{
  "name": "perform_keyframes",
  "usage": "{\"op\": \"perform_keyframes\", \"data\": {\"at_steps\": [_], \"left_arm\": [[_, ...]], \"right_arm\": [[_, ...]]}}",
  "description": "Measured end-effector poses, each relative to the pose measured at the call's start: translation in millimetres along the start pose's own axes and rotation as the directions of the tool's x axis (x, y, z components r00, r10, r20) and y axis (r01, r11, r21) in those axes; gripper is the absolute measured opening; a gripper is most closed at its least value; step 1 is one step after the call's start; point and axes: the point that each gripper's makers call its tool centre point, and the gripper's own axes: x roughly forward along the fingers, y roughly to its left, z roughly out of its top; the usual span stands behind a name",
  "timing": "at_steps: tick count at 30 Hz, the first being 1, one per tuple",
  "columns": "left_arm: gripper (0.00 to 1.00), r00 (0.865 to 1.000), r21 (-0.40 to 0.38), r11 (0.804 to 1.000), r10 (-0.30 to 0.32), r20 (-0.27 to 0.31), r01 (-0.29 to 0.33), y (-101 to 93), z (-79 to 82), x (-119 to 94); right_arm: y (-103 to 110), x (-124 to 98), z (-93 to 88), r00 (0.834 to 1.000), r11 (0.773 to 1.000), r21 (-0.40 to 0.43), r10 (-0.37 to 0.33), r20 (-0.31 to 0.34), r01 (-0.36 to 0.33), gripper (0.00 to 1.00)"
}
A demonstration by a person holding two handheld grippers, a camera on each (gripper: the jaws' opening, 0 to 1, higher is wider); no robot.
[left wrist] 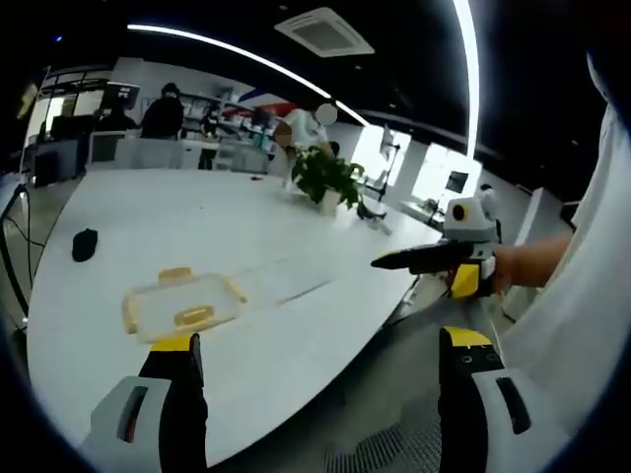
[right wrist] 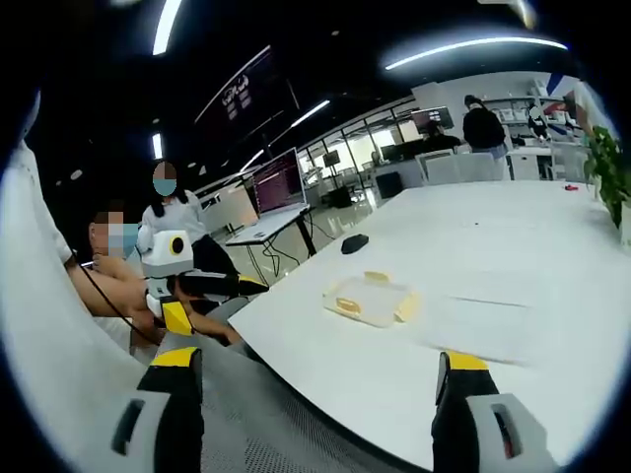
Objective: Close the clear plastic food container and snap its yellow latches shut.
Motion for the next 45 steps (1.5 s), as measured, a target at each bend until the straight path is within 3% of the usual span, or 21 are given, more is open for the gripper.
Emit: {"op": "perform_keyframes", "data": {"at_steps": [45], "left_arm": [[0.99, 1.0, 0.004, 1.0, -0.004, 0.006, 0.004, -2.3, 1.0, -0.9]], "right_arm": [[-1.0, -0.5, 0.9, 1.0, 1.0, -0.001, -0.008, 0.002, 0.008, 0.99]]}}
